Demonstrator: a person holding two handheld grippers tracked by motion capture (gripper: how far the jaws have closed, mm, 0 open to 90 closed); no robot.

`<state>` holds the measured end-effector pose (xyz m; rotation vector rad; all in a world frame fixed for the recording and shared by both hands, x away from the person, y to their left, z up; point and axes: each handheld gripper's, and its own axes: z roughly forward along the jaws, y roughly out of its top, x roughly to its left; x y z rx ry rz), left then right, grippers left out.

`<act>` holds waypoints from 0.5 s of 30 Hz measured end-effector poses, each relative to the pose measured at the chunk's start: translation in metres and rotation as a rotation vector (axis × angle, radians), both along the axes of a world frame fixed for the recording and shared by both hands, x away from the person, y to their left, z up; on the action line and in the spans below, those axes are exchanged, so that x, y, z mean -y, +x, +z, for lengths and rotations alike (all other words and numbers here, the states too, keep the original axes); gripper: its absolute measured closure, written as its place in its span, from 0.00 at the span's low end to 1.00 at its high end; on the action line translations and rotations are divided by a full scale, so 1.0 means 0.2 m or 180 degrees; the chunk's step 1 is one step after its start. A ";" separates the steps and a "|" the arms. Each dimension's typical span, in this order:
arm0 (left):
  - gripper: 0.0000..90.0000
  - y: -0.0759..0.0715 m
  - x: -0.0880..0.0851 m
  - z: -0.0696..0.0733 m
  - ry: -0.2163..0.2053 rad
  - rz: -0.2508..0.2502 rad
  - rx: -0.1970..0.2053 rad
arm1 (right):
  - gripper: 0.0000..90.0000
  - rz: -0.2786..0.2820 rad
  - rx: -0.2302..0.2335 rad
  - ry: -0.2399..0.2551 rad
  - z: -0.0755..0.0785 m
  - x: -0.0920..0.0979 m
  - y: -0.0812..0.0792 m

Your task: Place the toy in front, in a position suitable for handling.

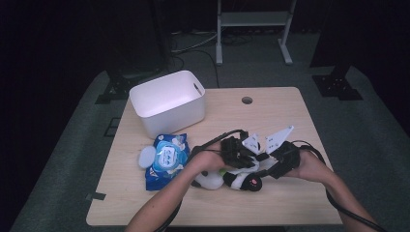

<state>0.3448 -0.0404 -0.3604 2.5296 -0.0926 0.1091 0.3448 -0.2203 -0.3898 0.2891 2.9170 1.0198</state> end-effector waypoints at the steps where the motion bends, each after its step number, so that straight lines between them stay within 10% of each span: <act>1: 0.93 0.00 0.02 -0.02 0.0064 -0.0003 0.0017 | 0.45 -0.0007 -0.0008 0.0012 0.00 0.01 0.00; 15: 0.93 0.06 -0.04 0.09 -0.0022 0.0167 0.0184 | 0.42 -0.0047 -0.0029 0.0029 0.00 0.02 0.00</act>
